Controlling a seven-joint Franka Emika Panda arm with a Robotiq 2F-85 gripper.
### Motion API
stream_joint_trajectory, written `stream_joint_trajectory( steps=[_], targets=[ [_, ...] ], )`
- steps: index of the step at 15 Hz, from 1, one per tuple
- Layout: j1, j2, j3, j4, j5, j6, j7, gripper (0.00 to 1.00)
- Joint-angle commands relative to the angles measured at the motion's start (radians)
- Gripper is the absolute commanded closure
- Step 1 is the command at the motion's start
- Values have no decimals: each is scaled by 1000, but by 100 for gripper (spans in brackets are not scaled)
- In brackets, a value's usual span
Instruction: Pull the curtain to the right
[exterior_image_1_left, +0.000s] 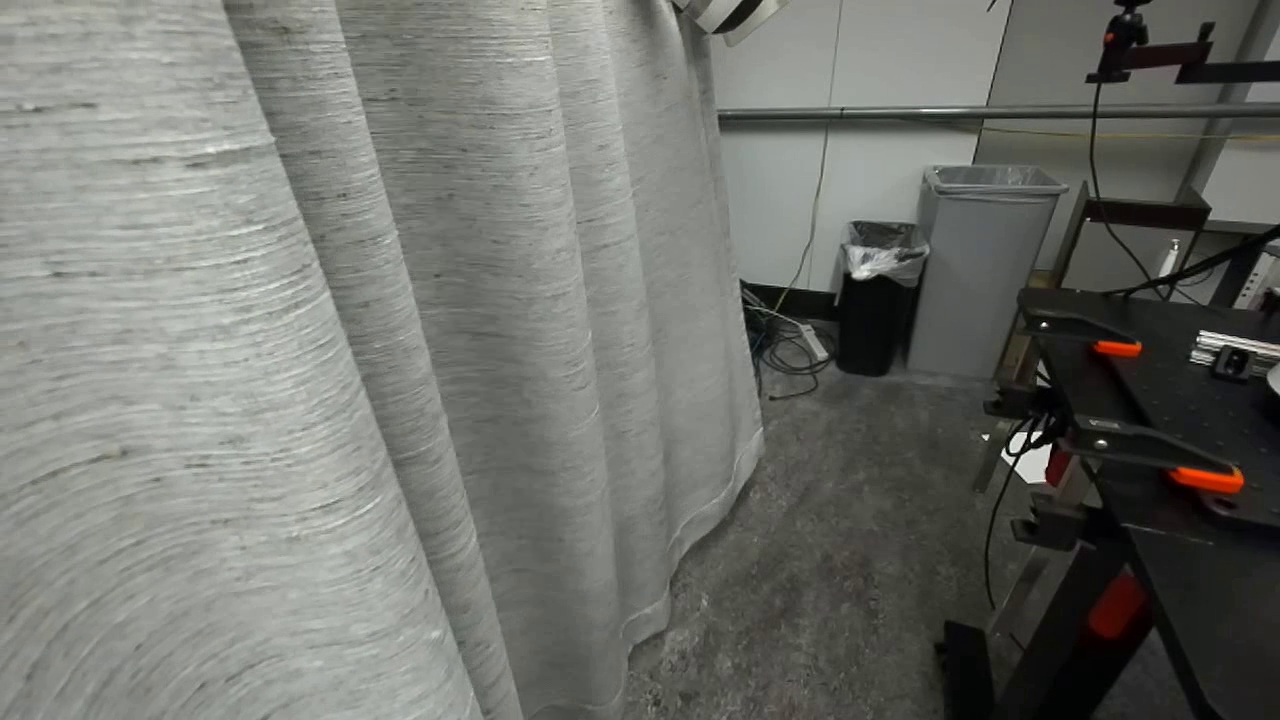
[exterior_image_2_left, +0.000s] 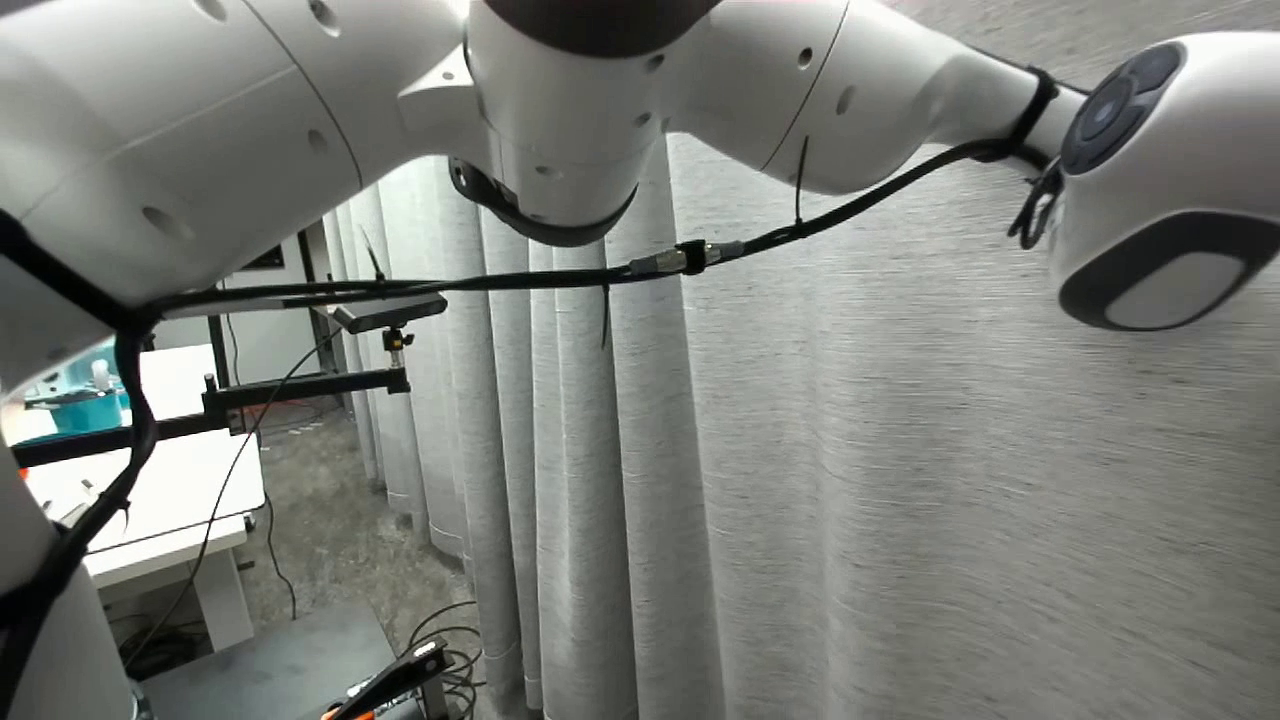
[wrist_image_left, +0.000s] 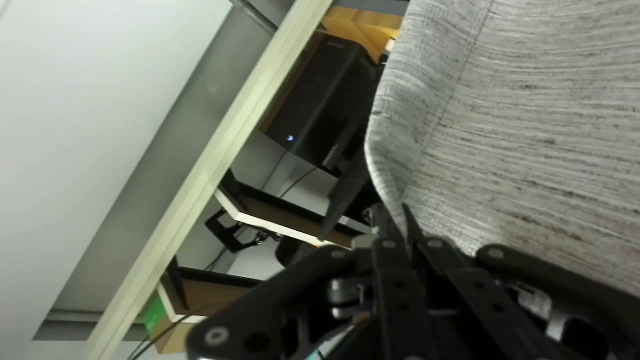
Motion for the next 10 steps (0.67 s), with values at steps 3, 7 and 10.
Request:
stream_joint_trajectory(
  steps=[3, 7, 10],
  targets=[
    [207, -120, 76, -160, -3, -36, -55, 99],
    [292, -178, 91, -230, -6, -32, -57, 99],
    [337, -248, 89, -341, 11, -53, -77, 99]
  ],
)
